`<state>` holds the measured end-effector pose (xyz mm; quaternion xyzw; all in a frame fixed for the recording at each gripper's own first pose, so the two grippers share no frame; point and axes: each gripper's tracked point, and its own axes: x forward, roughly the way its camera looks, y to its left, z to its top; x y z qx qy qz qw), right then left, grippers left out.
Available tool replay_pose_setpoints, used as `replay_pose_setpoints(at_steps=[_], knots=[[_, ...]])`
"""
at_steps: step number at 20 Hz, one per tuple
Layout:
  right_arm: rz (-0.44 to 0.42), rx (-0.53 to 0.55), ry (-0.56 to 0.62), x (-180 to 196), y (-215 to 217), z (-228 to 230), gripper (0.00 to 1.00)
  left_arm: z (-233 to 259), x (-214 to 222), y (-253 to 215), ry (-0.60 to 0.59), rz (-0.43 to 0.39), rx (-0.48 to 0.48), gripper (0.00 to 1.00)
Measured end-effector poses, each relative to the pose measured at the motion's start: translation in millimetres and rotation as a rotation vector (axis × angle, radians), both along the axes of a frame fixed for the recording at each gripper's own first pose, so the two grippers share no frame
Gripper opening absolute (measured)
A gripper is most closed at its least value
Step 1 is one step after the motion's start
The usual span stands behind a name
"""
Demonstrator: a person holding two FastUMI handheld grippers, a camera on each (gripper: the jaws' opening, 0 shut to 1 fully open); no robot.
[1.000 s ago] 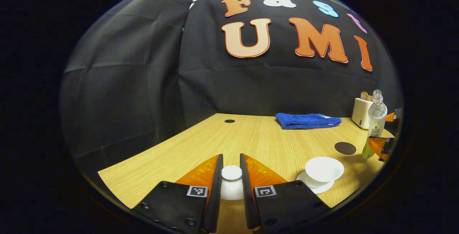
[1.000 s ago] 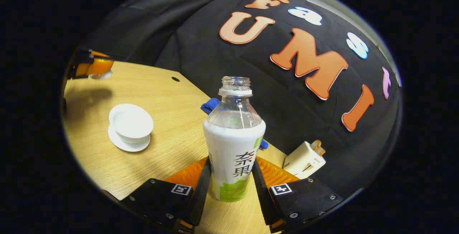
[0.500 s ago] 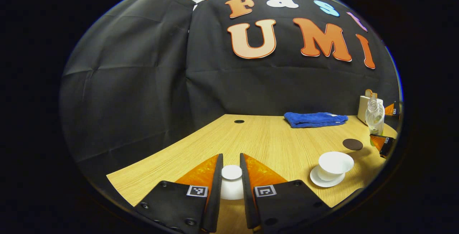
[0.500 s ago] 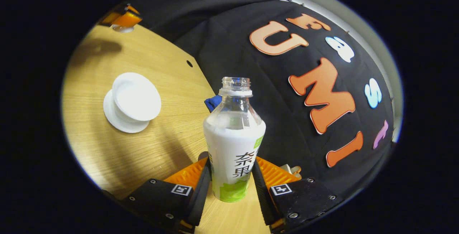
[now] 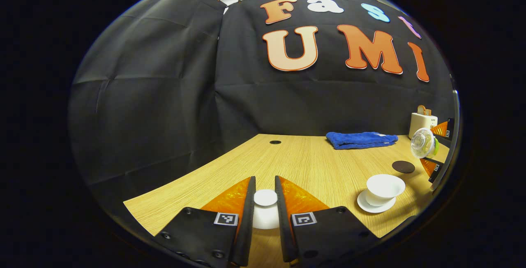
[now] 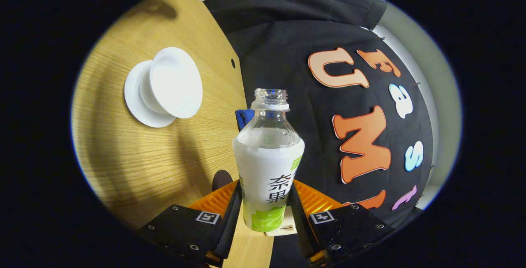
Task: Open the teacup lid with one hand, grasp the water bottle and pour water into the teacup with the other hand; after pouring, place the water bottle on the coaster and then close the teacup lid.
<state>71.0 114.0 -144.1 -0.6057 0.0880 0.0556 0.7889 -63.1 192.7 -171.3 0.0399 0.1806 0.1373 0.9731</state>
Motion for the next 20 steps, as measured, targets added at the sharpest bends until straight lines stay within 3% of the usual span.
replay_pose_setpoints(at_steps=[2,6,9,20], knots=[[0.027,-0.061,-0.023,2.5,3.2,4.6,0.62,-0.2,-2.3,1.6,-0.001,0.002,-0.005,0.33],[0.110,-0.229,-0.081,6.6,14.0,9.3,0.65,-0.6,-4.0,4.1,-0.001,0.001,-0.015,0.33],[0.129,-0.262,-0.084,6.7,13.9,6.3,0.62,-2.5,-7.6,6.6,0.000,0.004,-0.018,0.30],[0.192,-0.442,-0.254,21.8,20.0,33.3,0.65,-1.4,-12.7,18.8,0.001,0.016,-0.007,0.33]])
